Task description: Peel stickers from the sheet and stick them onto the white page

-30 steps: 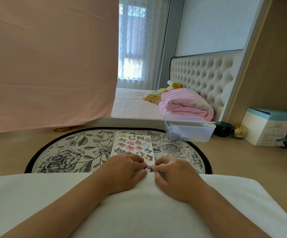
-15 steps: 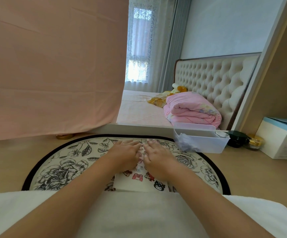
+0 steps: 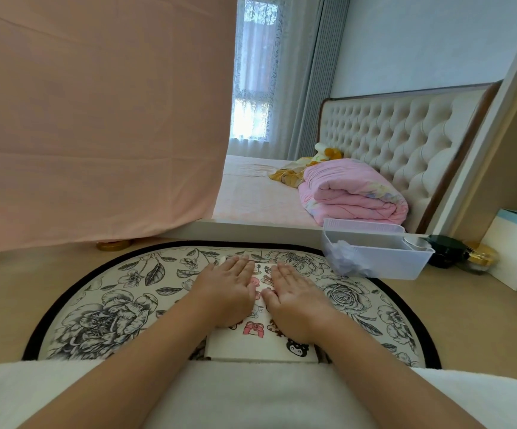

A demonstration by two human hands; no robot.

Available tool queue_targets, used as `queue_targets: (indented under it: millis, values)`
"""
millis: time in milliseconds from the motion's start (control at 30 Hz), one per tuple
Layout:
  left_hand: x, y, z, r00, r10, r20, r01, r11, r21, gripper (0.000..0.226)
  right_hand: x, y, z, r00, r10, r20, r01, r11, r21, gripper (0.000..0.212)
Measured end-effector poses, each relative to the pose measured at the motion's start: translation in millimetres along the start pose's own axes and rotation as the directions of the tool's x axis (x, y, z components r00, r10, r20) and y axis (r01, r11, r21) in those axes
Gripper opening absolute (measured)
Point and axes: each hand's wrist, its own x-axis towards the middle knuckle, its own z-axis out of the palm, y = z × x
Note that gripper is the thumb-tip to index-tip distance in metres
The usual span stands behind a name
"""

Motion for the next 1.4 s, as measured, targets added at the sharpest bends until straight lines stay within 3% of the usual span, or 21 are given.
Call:
queue_targets:
  millis: [167, 233, 400, 567, 933, 1133, 1400]
  values:
    - [-2, 3, -3, 1.000, 0.009, 0.006, -0.009, 0.999, 0.038, 0.059, -14, -1, -4, 0.995, 0.095, 0.014, -0.093, 0.991, -0.095, 0.065]
    - [-2, 4, -2, 1.000, 0.015, -0.008, -0.015, 0.998, 0.055, 0.058, -18, -13, -3, 0.998, 0.066, 0.005, -0.066, 0.994, -0.091, 0.063]
    - [-17, 2, -3, 0.979, 0.054, -0.194, -0.054, 0.999, 0.005, 0.054, -24, -22, 4, 0.999, -0.024, 0.022, 0.023, 0.999, 0.049, 0.061]
    - [-41, 8, 9, 0.996, 0.089, -0.019, -0.089, 0.996, 0.007, 0.066, -22, -23, 4, 0.999, -0.044, 0.010, 0.044, 0.999, 0.001, 0.062]
    - [-44, 13, 8, 0.999, 0.050, -0.018, -0.051, 0.998, -0.036, 0.058, -43, -6, 4, 0.999, 0.038, -0.009, -0.038, 0.994, -0.102, 0.063]
    - [-44, 9, 11, 0.997, 0.058, -0.043, -0.058, 0.998, -0.020, 0.059, -43, -18, 6, 0.989, -0.143, 0.021, 0.144, 0.990, -0.003, 0.059]
    - [-48, 13, 8, 0.999, 0.021, -0.049, -0.023, 0.999, -0.044, 0.057, -66, 29, 4, 0.998, -0.018, 0.064, 0.015, 0.999, 0.043, 0.061]
